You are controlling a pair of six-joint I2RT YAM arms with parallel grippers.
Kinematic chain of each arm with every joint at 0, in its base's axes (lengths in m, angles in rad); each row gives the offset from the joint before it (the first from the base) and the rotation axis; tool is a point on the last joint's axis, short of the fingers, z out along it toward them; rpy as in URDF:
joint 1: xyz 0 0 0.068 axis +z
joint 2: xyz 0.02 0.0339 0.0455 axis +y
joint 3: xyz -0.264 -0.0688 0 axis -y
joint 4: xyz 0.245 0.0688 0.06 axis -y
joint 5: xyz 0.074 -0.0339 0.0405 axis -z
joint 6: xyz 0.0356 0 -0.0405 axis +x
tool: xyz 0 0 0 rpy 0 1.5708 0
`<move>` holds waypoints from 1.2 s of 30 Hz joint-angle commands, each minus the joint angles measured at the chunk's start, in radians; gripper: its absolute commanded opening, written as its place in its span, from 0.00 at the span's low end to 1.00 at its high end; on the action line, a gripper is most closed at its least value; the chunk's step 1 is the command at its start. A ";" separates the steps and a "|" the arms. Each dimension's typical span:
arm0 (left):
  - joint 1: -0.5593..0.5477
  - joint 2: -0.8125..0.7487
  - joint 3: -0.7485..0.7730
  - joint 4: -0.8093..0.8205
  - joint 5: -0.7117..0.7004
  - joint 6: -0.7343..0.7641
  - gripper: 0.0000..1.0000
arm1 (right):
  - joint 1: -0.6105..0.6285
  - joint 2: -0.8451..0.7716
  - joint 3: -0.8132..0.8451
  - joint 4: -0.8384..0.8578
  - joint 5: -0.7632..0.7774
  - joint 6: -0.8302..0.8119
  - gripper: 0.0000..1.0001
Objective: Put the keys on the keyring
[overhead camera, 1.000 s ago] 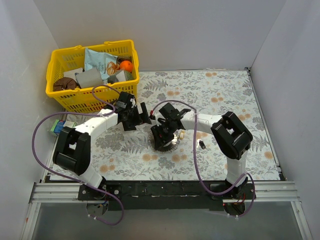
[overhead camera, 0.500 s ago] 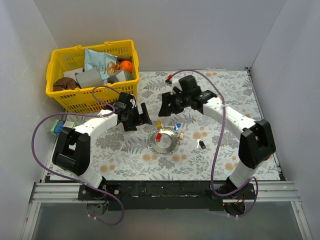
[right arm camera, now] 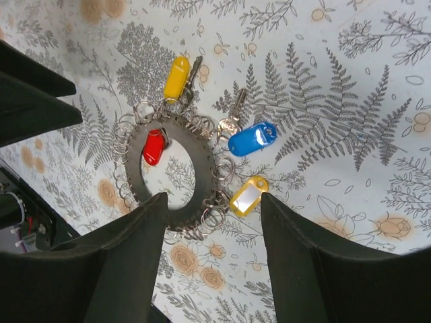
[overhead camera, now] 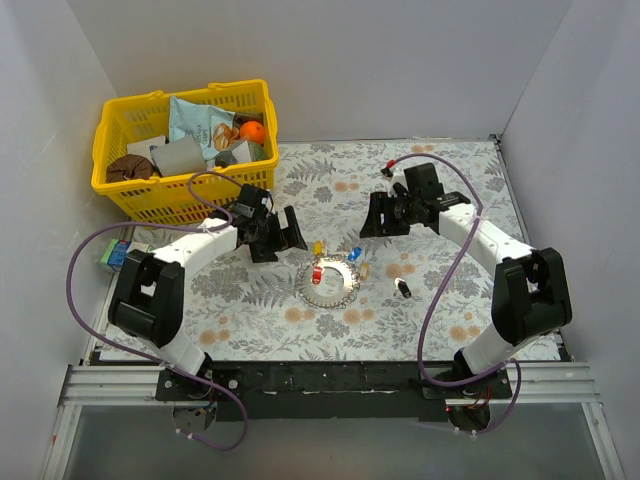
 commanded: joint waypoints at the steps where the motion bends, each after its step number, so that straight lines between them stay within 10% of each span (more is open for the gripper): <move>1: 0.003 0.014 0.041 0.014 0.041 0.016 0.96 | 0.005 -0.054 -0.026 0.025 -0.034 0.000 0.65; 36: -0.036 0.092 0.053 -0.007 0.038 0.065 0.79 | 0.235 0.196 0.186 0.004 -0.055 -0.024 0.62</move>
